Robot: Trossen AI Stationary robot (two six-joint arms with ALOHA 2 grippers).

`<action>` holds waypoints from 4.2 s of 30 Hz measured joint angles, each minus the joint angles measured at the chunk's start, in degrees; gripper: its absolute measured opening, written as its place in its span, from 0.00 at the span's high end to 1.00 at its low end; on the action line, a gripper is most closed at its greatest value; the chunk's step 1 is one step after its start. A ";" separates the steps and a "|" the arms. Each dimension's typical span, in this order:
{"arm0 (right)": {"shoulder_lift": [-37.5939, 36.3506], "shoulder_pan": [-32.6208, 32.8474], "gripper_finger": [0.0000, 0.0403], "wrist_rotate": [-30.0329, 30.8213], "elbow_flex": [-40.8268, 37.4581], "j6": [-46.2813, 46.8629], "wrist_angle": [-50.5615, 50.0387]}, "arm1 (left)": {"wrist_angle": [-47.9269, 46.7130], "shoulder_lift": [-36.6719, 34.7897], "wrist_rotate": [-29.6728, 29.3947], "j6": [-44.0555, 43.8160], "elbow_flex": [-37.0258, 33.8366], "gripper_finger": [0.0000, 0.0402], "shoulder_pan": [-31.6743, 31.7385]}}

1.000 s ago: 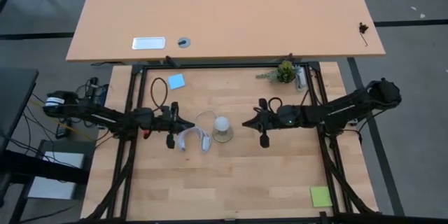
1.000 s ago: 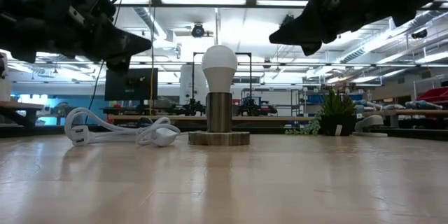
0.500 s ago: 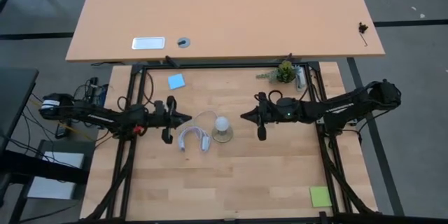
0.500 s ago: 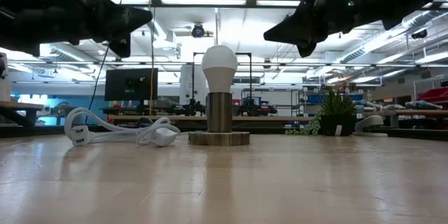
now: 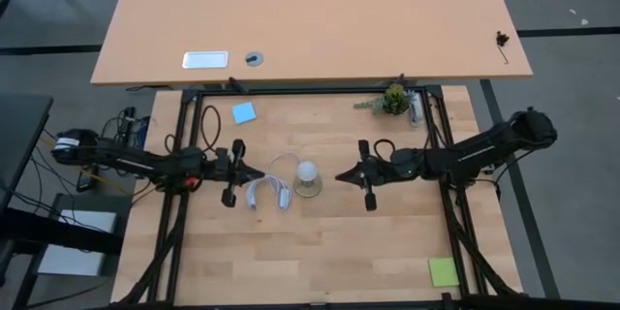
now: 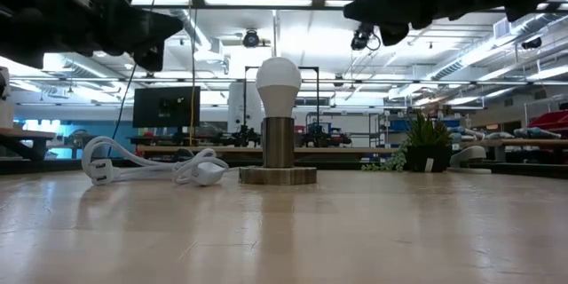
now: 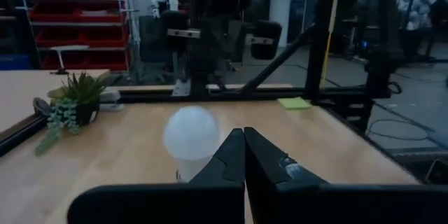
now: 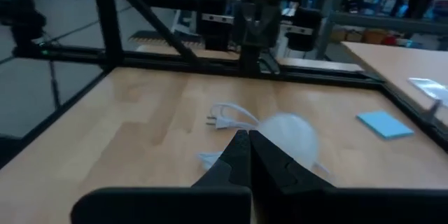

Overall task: Screw lightbulb
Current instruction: Remove the light bulb from the lamp

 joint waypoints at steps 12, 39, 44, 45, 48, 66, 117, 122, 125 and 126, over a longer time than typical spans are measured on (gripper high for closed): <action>-4.71 -1.65 1.00 -2.26 -0.66 -1.32 -4.99 | -14.22 -10.30 -0.69 -1.81 0.00 1.00 -0.23; -5.34 -5.69 1.00 -9.46 -16.96 6.04 19.84 | -28.55 -23.95 -5.14 -1.86 0.00 1.00 -0.21; -5.34 -5.94 1.00 -7.61 -16.96 6.04 19.77 | -28.88 -23.75 -5.28 -2.21 0.00 1.00 -0.21; -5.34 -6.19 1.00 -7.55 -16.96 6.08 19.79 | -28.86 -23.75 -5.35 -2.23 0.00 1.00 -0.21; -5.32 -6.95 1.00 -7.49 -16.96 7.48 19.79 | -28.93 -23.75 -5.38 -2.25 0.00 1.00 -0.21; -5.25 -8.40 0.99 -5.99 -16.96 8.46 19.14 | -32.82 -22.14 -8.50 -3.55 0.00 1.00 -0.19; -5.15 -8.38 0.99 -4.40 -7.81 8.60 7.92 | -10.74 15.01 -9.92 -2.93 7.94 0.94 -0.19; -5.15 -8.38 0.99 -4.42 -4.00 10.00 1.68 | -10.61 20.93 -9.91 -3.08 11.12 0.94 -0.19; -5.13 -8.38 0.99 -4.41 -2.06 9.97 -0.03 | -10.57 24.33 -9.91 -3.09 12.89 0.93 -0.19; -5.13 -8.38 0.99 -4.41 -1.42 9.97 -0.59 | -10.49 25.36 -9.91 -3.11 13.44 0.91 -0.19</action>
